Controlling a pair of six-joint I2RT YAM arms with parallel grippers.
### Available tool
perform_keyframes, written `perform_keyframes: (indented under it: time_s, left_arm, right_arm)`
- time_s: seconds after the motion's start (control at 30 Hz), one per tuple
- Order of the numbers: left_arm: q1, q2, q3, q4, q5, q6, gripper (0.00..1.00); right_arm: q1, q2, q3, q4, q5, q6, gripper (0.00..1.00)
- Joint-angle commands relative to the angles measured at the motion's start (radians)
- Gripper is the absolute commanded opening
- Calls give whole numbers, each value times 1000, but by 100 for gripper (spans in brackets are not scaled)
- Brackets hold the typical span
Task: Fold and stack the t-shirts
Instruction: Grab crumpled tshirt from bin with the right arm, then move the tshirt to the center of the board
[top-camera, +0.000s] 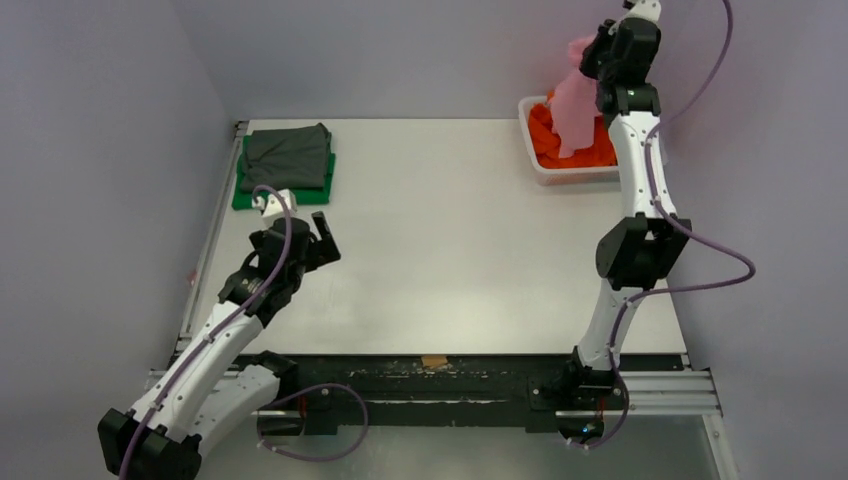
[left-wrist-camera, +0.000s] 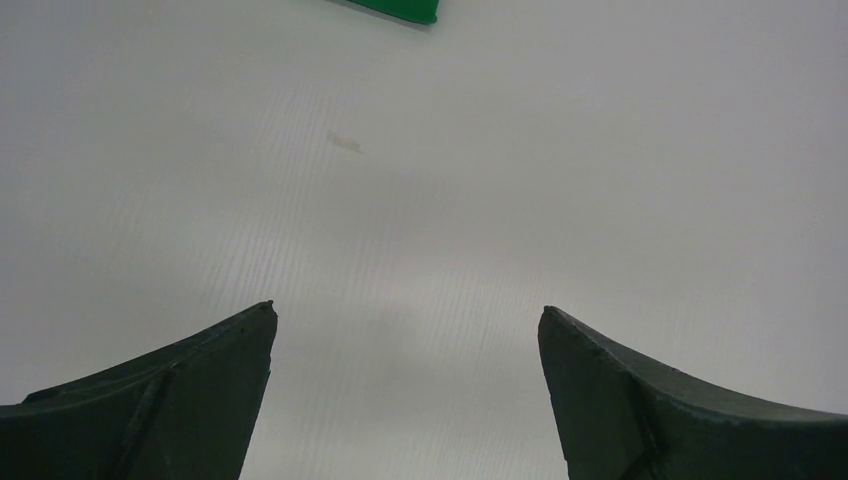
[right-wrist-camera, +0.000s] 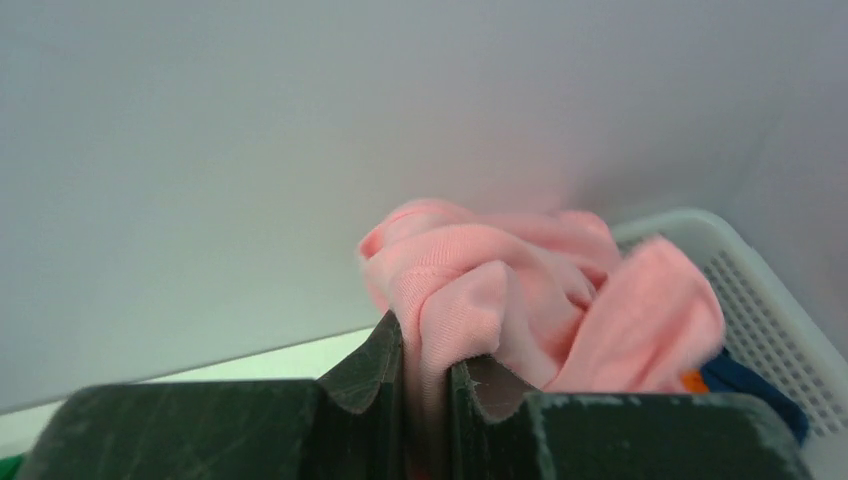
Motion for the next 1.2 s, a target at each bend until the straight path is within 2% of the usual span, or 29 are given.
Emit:
perform_keyframes:
  time_s: [0.0,0.1,0.2,0.33,0.43,0.5,0.6,0.7,0.73,0.77,0.8,0.83,0.87,0.93,1.03,1.17]
  left_arm:
    - [0,-124,-46,19,63,-38,100]
    - [-1,-216,-98,35,119,-53,100]
    - [-1,-286,-104,-5,148,-70,100]
    - [-2,-378,-96,-81,176,-95,100]
    - [-2,-448,-93,-151,162,-131,100]
    - [-2,-488,-87,-191,169,-141,100]
    - [-2,-513,-85,-228,185,-173,100]
    - [-2,-508,-85,-245,212,-196,100]
    - [-2,-497,-85,-253,215,-202,100]
    - [-1,-487,-86,-257,216,-207,100]
    - [-1,-473,-85,-264,218,-210,100]
    - [-2,-458,-85,-269,219,-215,100]
    - [-2,-442,-86,-270,222,-219,100]
    - [-2,-410,-94,-255,234,-224,100]
    - [-2,-354,-112,-210,270,-223,100]
    - [-2,-233,-147,-156,367,-205,100]
  right_arm:
    - [158,-221,3,-33,-256,-3,0]
    - [317,-311,-26,-44,-427,-19,0]
    - [476,-340,-15,-56,-511,-31,0]
    - [642,-349,5,-57,-510,-32,0]
    - [685,-384,-75,-20,-464,-8,0]
    - [686,-427,-190,4,-387,12,0]
    - [684,-539,-491,63,-278,27,0]
    - [678,-657,-816,137,-87,53,0]
    - [673,-690,-930,165,-12,72,3]
    - [665,-716,-1030,190,58,95,12]
    - [652,-733,-1103,201,126,121,37]
    - [639,-739,-1153,184,161,147,68]
    - [630,-736,-1174,146,260,184,84]
    - [628,-735,-1180,16,382,252,89]
    - [629,-771,-1190,-90,490,291,91]
    - [634,-871,-1281,-121,441,347,92]
